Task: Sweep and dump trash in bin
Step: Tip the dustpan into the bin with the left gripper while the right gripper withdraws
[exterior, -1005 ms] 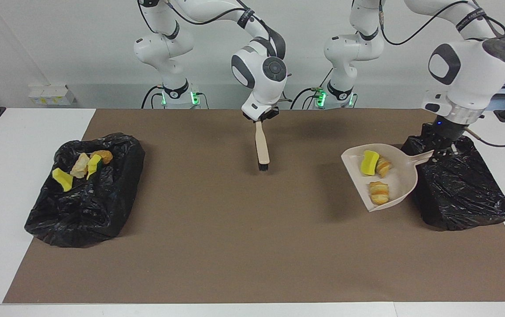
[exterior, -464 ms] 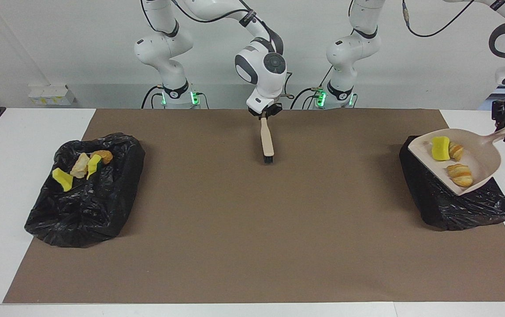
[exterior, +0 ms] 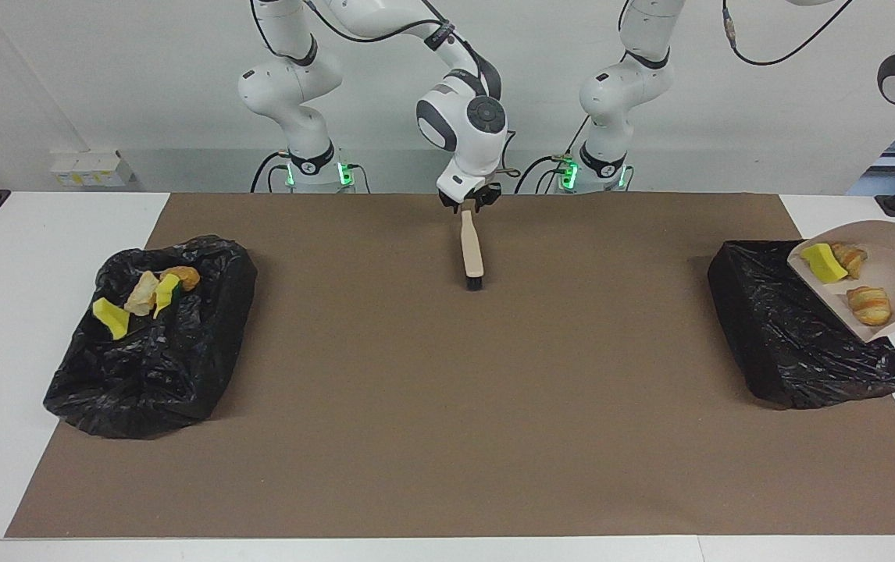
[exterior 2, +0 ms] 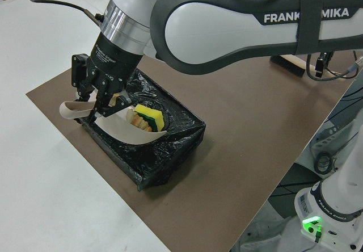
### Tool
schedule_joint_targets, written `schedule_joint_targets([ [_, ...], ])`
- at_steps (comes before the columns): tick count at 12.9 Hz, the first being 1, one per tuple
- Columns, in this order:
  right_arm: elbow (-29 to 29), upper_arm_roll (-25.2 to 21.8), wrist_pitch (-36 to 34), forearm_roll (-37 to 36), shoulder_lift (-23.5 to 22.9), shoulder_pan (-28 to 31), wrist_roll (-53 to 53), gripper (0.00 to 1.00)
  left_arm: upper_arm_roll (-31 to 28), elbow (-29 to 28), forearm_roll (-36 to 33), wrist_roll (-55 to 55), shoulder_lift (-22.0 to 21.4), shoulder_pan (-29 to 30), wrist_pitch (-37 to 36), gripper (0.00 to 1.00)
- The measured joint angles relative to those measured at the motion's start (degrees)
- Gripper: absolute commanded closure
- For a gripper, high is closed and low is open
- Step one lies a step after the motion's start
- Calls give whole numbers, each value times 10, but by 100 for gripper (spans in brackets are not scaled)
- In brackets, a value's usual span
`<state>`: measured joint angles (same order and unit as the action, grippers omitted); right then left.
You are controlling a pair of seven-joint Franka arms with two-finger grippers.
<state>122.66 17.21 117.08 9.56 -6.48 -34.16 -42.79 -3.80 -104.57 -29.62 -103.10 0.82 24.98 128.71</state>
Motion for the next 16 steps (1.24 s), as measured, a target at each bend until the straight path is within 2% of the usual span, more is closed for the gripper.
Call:
schedule_joint_targets([
  [2,-45,-5,-38,-6,1,17,1,0,4,0,-58,37,0,-3,0,100],
  [5,-135,-7,-143,-44,6,80,62,0,9,1,-136,82,0,-7,-1,100],
  [7,-174,-8,-178,-68,8,124,121,0,12,5,-149,88,-2,-11,-4,100],
  [9,-197,-9,-184,-96,8,165,175,0,14,12,-150,88,-12,-14,-15,100],
  [11,-217,-11,-185,-118,8,210,234,0,24,14,-136,92,-26,-24,-59,100],
  [16,-281,-12,-244,-128,13,301,319,0,36,14,37,116,-31,-53,-163,100],
])
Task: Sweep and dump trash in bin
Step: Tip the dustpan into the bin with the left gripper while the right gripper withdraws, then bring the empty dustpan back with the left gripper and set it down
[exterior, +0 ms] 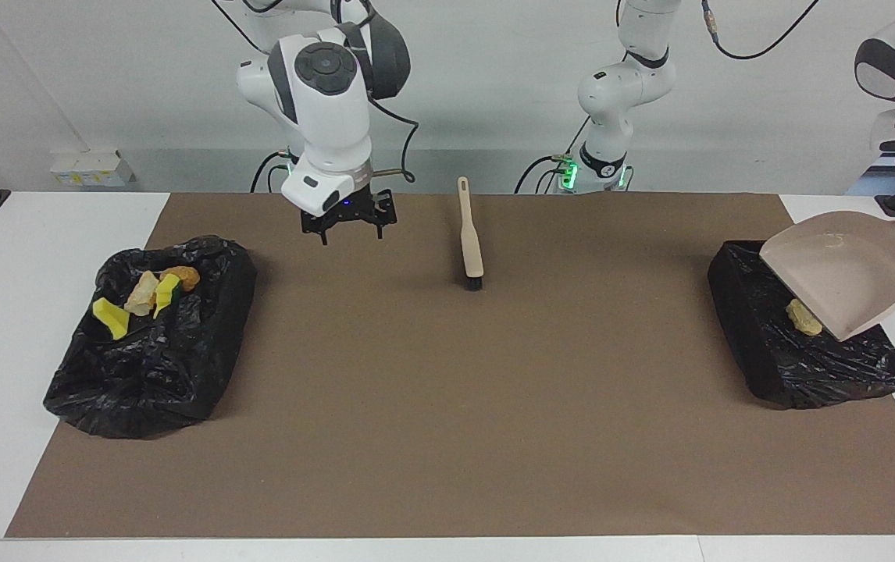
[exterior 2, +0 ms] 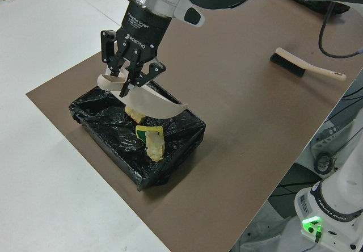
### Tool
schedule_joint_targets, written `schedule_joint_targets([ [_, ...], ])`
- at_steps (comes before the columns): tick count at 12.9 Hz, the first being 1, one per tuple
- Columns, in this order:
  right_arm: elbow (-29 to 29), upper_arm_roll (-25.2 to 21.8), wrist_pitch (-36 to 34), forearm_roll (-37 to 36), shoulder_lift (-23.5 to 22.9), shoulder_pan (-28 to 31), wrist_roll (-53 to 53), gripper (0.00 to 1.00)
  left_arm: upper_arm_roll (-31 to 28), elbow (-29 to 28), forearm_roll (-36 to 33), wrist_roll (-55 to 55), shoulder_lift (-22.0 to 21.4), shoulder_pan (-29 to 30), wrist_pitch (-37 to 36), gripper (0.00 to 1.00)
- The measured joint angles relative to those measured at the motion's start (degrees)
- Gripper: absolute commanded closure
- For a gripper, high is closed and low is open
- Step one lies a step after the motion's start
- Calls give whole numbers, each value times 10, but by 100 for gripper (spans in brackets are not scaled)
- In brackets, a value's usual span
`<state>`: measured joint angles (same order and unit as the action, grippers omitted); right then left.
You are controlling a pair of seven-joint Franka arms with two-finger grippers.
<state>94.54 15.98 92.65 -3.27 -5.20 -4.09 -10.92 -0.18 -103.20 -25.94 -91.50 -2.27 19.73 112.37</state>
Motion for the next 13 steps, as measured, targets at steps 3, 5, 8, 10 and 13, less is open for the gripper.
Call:
schedule_joint_targets([
  [3,-10,0,-4,0,3,32,6,0,10,0,66,74,-1,-21,-52,100],
  [5,-10,0,15,0,-1,66,6,0,13,-4,102,162,-1,-59,-79,100],
  [8,-10,-1,48,0,-10,118,12,0,16,-24,154,355,0,-129,-92,100],
  [10,-10,-19,52,-1,-11,119,13,0,16,-34,183,487,5,-179,-91,100],
  [13,-26,-121,52,-1,-9,76,64,0,17,-37,206,691,28,-266,-69,100],
])
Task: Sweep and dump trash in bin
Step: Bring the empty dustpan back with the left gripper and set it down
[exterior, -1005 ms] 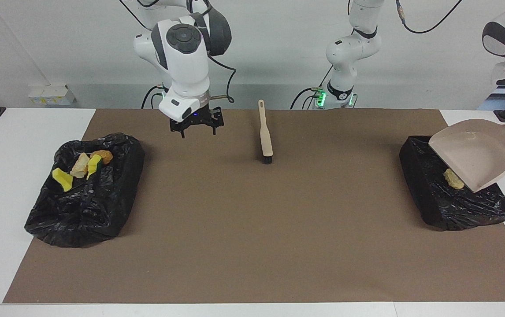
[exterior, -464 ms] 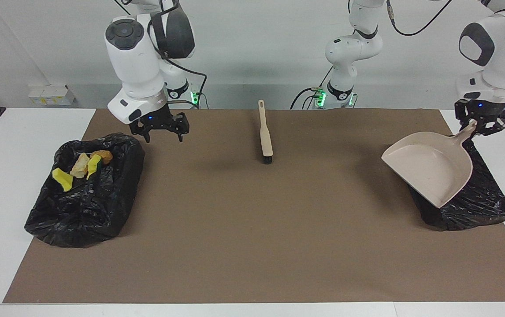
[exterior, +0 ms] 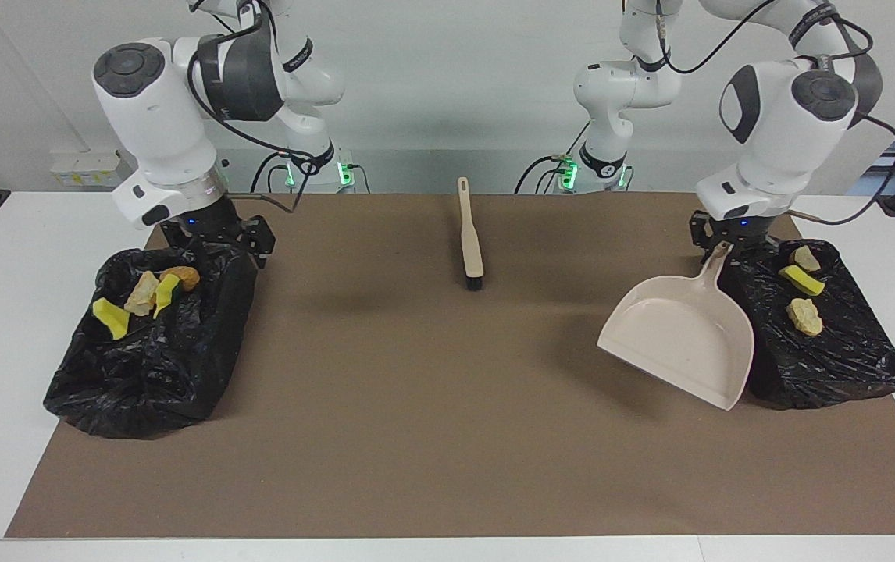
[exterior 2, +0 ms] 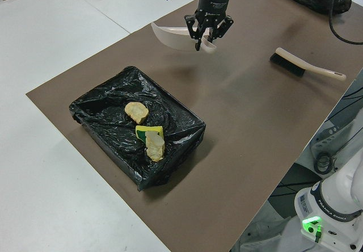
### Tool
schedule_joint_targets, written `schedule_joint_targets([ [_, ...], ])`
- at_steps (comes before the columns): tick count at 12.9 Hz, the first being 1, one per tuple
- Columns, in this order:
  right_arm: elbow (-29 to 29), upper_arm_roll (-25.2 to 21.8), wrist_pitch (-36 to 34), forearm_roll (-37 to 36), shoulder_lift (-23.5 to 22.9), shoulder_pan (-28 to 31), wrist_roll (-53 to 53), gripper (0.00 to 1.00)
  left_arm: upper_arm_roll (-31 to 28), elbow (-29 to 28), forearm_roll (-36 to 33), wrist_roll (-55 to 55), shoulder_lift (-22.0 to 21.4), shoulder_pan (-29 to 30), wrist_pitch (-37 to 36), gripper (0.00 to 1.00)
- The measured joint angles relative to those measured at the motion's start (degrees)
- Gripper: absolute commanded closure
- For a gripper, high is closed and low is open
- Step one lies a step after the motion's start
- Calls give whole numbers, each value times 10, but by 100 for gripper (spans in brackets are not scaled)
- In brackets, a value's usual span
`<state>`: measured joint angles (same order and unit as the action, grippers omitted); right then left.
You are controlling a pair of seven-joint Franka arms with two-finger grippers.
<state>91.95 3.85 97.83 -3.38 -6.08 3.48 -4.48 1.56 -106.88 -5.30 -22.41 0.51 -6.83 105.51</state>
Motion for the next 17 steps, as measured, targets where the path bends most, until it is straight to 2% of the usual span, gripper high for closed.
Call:
schedule_joint_targets([
  [2,-16,-43,-21,1,9,-20,8,0,0,0,23,96,15,-41,29,100],
  [4,-27,-44,-55,1,23,-25,8,0,-1,0,31,206,43,-85,70,100],
  [6,-31,-44,-68,1,37,-28,8,0,0,2,33,313,90,-134,133,100],
  [8,-31,-44,-70,1,42,-31,8,0,0,20,35,393,137,-176,161,100],
  [10,-31,-44,-70,1,41,-32,8,0,0,55,36,444,171,-206,165,100],
  [15,-31,-45,-70,1,41,-31,8,0,-1,100,50,532,225,-269,189,100],
  [16,-31,-45,-70,1,41,-31,8,0,-1,114,51,543,238,-277,190,93],
  [17,-31,-44,-70,1,41,-31,8,0,-1,122,52,546,245,-281,190,77],
])
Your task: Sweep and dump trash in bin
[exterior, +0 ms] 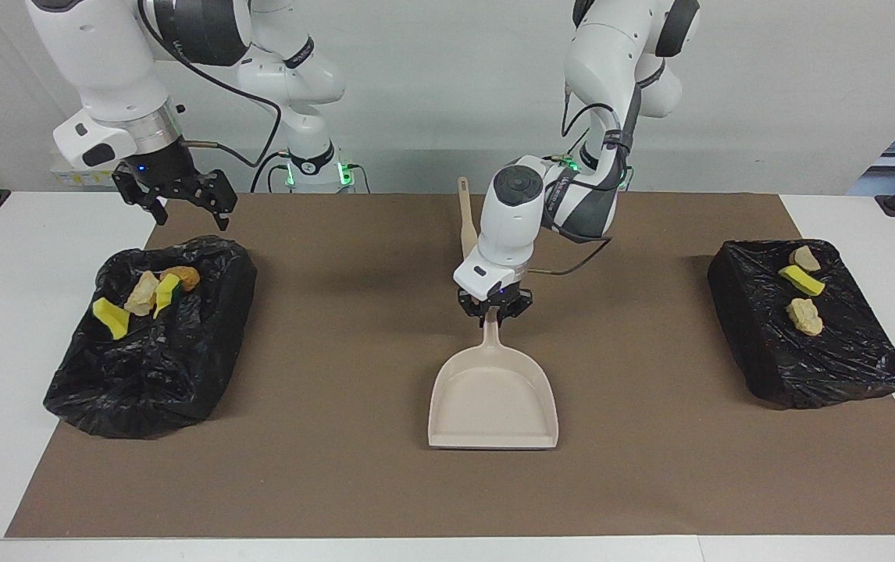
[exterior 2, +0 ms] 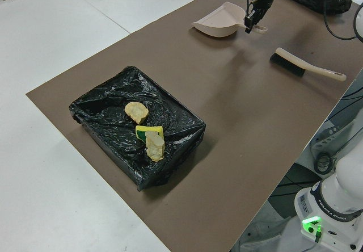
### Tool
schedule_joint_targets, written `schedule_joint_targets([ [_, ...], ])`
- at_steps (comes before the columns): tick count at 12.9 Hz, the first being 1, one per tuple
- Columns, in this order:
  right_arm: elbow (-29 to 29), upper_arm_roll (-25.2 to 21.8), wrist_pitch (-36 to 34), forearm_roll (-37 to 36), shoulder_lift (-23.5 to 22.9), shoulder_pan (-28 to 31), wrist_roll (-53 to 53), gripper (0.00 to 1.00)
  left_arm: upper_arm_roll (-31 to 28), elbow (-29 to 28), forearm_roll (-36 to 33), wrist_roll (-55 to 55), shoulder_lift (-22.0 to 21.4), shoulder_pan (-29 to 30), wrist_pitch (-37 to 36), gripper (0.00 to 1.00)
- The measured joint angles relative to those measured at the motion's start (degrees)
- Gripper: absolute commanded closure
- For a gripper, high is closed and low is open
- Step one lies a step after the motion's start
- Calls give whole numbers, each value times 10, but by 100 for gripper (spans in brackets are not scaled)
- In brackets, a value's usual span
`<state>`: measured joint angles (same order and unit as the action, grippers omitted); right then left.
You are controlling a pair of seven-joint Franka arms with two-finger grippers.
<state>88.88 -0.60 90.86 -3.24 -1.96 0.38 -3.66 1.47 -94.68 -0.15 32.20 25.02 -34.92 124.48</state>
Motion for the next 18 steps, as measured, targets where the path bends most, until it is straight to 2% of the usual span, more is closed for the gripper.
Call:
schedule_joint_targets([
  [3,0,0,0,0,0,0,0,0,-2,2,1,0,4,0,-1,48],
  [4,0,0,0,0,0,0,0,0,-2,1,1,0,5,0,-1,33],
  [5,0,0,0,0,0,0,0,0,-2,1,1,0,6,0,-1,13],
  [6,0,0,0,0,0,0,0,0,-3,1,1,0,6,0,-1,0],
  [10,0,0,0,0,0,0,0,0,-18,2,1,-1,0,1,-10,0],
  [12,0,0,0,0,0,0,0,0,-36,-3,1,-19,-24,7,-35,0],
  [18,0,0,0,0,0,0,0,0,-43,-52,1,-199,-177,122,-143,0],
])
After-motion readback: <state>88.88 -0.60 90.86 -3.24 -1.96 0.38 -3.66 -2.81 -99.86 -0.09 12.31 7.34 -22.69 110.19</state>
